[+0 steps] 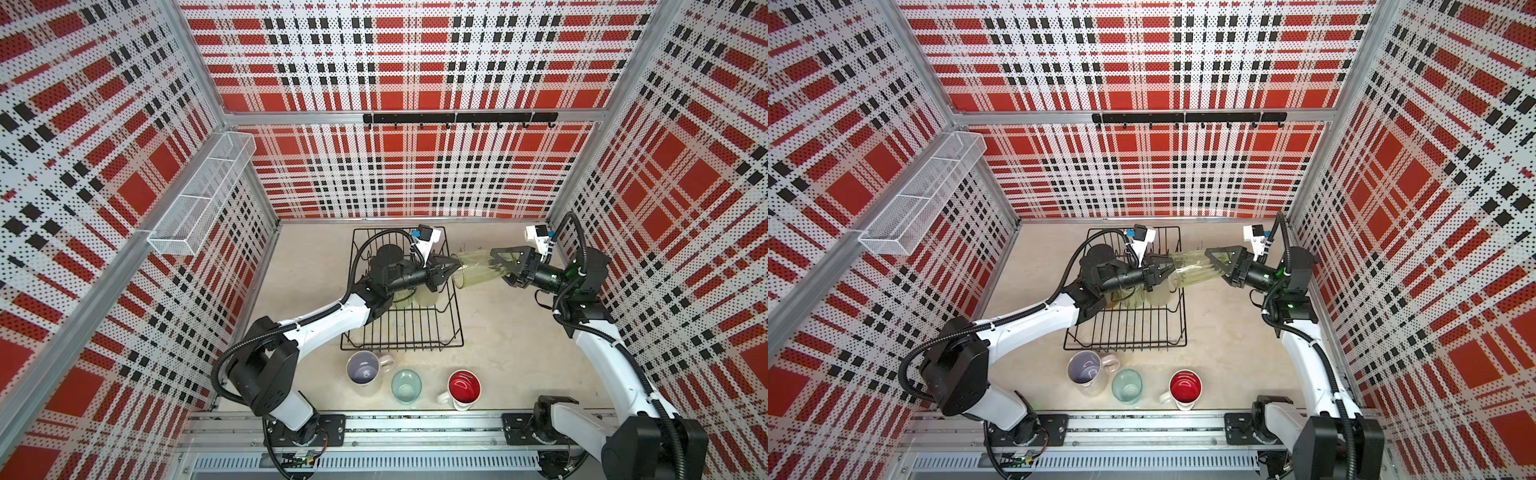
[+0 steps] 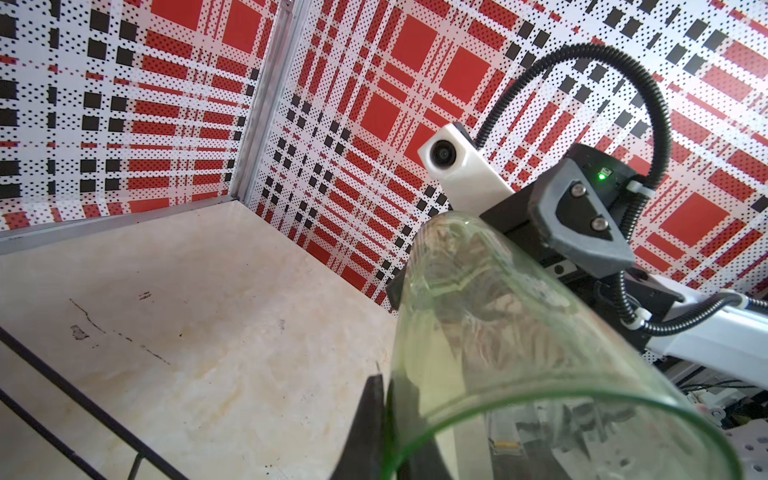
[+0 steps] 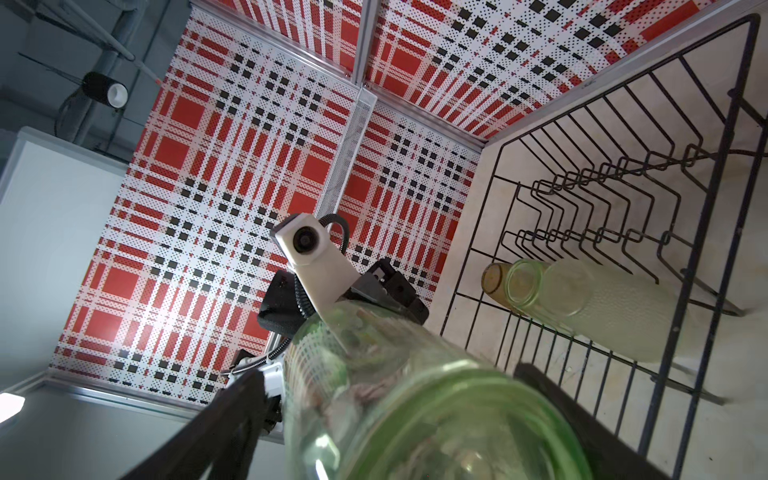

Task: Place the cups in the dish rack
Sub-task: 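Lift the green glass with the left gripper while the right gripper approaches, then grasp the green glass with the right gripper while the left gripper releases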

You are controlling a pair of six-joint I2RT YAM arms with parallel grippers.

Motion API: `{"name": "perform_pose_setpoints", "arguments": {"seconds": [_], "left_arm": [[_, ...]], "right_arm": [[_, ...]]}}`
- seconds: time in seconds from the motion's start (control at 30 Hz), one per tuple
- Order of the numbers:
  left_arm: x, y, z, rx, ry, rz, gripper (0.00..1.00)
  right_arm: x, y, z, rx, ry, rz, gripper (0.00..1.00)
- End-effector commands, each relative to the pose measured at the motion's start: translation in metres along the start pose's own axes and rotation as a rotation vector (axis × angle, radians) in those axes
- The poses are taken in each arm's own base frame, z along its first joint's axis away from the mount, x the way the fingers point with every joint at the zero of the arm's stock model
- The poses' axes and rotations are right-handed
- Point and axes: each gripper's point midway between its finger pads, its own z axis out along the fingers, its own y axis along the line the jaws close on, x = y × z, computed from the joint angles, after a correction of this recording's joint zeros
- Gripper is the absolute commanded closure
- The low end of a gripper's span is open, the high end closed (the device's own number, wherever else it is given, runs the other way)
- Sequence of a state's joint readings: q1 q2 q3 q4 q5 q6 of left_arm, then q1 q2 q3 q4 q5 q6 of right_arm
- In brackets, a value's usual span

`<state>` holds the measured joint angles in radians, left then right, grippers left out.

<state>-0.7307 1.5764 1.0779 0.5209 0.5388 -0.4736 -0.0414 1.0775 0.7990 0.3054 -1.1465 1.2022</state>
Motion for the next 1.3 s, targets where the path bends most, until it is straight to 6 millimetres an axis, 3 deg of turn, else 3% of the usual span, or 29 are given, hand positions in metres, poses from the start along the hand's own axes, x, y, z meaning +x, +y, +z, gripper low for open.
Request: {"name": "perform_pose_setpoints", "arguments": {"seconds": [0.0,0.67,0.87,1.03,1.07,1.13,1.27], "left_arm": [[0.006,0.001,0.003,0.005,-0.002,-0.013,0.95],[0.0,0.022,-0.006,-0.09,-0.048,-0.053,0.89],[0.0,0.026,-0.014,-0.113,-0.054,-0.049,0.69],[0.0,0.028,-0.022,-0.14,-0.052,-0.029,0.62],[0.0,0.029,-0.023,-0.148,-0.05,-0.027,0.58],[0.001,0.034,-0.028,-0.173,-0.044,-0.024,0.4],[-0.002,0.046,-0.045,-0.259,-0.053,-0.005,0.34]], "right_arm": [[0.001,0.027,0.004,-0.089,0.018,-0.066,0.05],[0.009,0.021,0.012,-0.08,0.044,-0.068,0.26],[0.007,0.018,0.013,-0.071,0.031,-0.066,0.33],[0.006,0.004,0.015,-0.025,0.021,-0.056,0.39],[0.006,0.002,0.016,-0.02,0.022,-0.057,0.39],[0.008,-0.002,0.018,-0.003,0.029,-0.066,0.39],[0.015,-0.021,0.026,0.125,0.057,-0.112,0.4]]}}
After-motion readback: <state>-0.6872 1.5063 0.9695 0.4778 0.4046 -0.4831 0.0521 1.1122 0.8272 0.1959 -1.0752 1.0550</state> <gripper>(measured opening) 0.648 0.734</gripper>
